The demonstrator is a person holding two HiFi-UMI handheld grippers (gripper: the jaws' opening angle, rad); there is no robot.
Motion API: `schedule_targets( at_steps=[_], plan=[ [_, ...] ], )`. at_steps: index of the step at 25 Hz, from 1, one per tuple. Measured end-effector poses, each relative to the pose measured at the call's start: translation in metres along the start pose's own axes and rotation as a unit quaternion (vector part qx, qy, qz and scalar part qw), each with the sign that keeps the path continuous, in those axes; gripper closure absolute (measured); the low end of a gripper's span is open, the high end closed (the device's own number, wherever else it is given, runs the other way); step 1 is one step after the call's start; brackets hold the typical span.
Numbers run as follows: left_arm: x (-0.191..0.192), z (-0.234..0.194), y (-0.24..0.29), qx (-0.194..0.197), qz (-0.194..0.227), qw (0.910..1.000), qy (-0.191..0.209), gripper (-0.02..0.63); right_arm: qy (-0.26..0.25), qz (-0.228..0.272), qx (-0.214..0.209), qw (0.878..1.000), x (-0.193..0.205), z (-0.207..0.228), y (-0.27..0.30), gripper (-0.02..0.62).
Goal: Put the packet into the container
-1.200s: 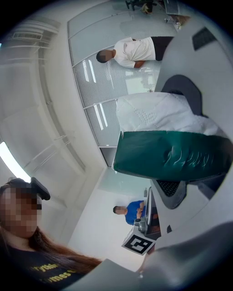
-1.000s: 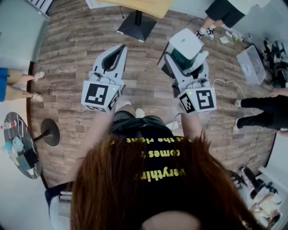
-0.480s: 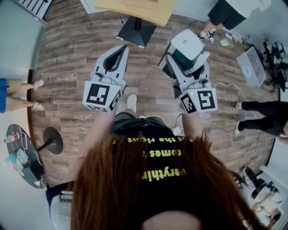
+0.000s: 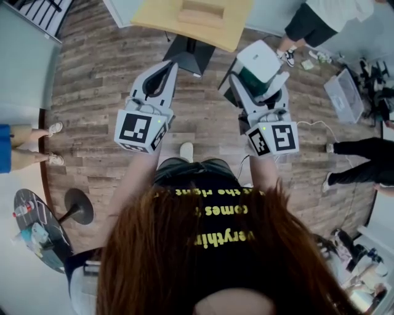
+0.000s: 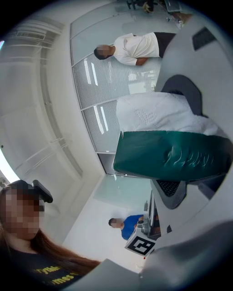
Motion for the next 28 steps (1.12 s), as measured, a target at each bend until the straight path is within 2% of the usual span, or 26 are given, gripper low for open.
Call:
schedule_targets(
  at_steps=[9,18,28],
  plan=[
    [0.011,-0.034,0.019,-0.006,-0.007,0.9999,-0.008,0.609,0.0,-0.007,0.008,1.0,0.015,0.012,0.038,0.21],
    [0.027,-0.06,0.043,-0.031,-0.015,0.9994,-0.007,0.609,0.004,-0.009,-0.007,1.0,0.032,0.035,0.081,0.21],
    [0.046,-0.082,0.131,-0.053,-0.012,0.9985,0.005,0.609,0.014,-0.011,-0.032,0.999,0.052,0.106,0.144,0.21]
  ],
)
Point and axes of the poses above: the fingertips, and each gripper's own axes: y forward along the fingers, z to its right, x out of its underside, the point moved 5 cm from there along -y, backward along the fingers, and after that the axes turned 12 degrees about z, right-handed, at the moved point
